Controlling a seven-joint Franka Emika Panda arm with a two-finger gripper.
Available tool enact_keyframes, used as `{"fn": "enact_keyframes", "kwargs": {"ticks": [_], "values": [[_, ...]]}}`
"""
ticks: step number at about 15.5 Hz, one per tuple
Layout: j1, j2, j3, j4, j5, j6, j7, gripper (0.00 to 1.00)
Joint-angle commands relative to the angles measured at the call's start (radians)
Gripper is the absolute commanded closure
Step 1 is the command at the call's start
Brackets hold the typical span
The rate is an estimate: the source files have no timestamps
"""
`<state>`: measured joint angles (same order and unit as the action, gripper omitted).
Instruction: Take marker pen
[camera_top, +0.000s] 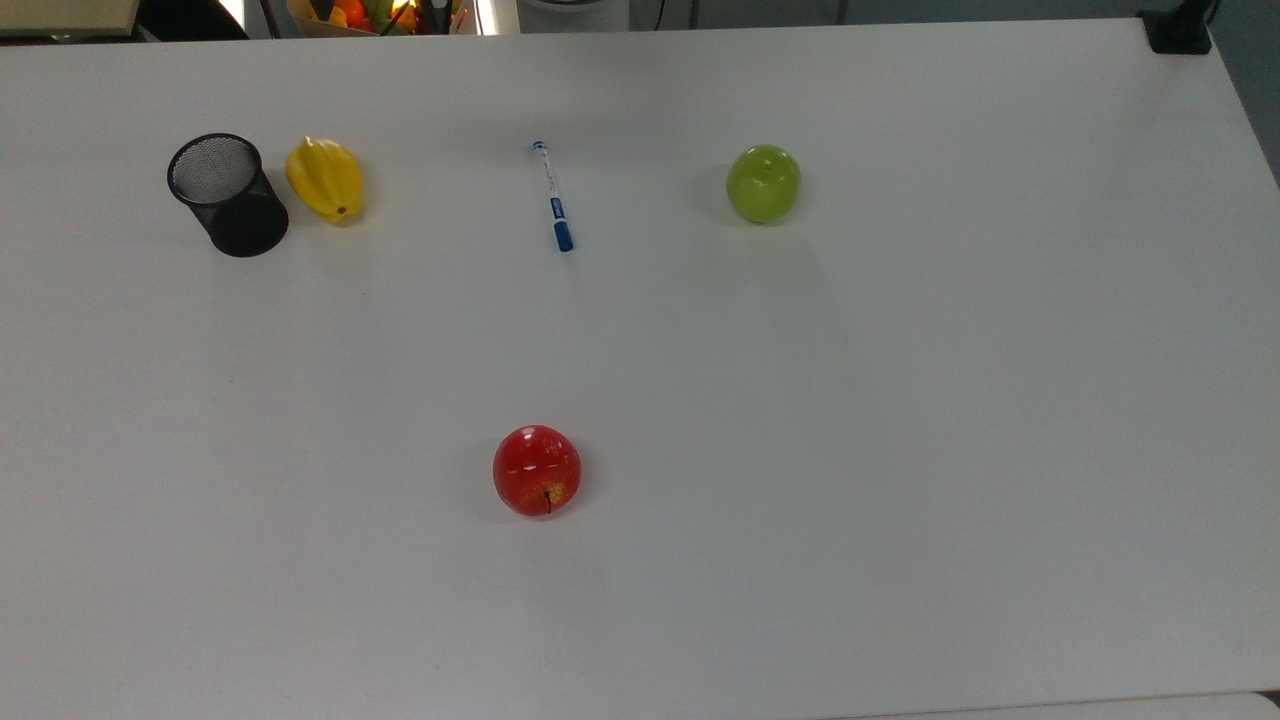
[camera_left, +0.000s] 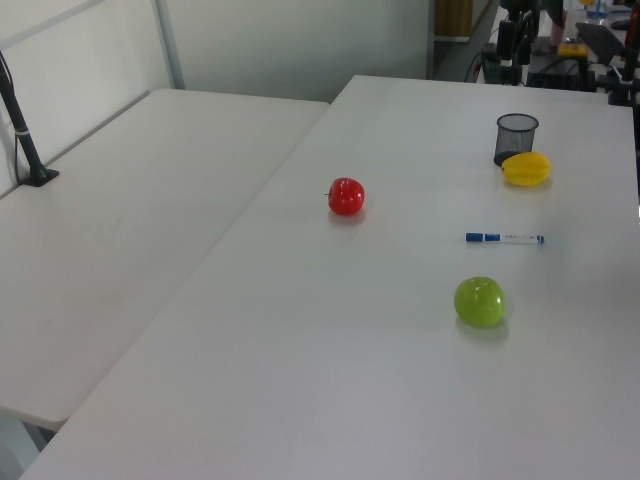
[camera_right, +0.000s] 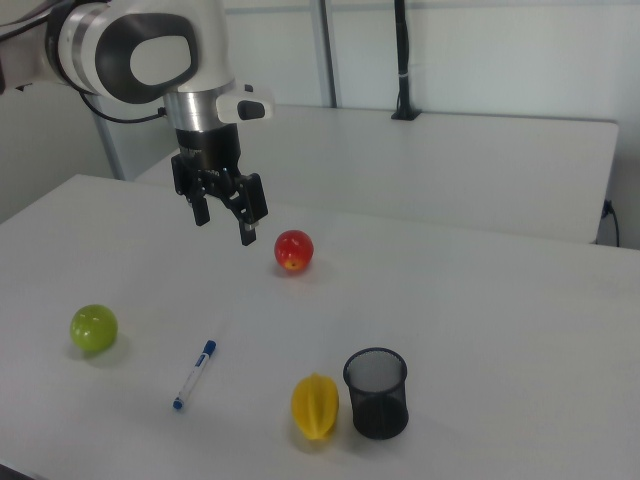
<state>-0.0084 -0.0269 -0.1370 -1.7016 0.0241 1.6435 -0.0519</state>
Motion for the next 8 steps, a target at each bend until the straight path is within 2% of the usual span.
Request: {"fn": "enact_keyframes", "kwargs": {"ticks": [1, 8], "values": [[0.024, -0.022, -0.016, -0.007, 0.01, -0.037, -0.01, 0.0], [0.024, -0.019, -0.016, -0.007, 0.008, -0.036, -0.005, 0.0]]}}
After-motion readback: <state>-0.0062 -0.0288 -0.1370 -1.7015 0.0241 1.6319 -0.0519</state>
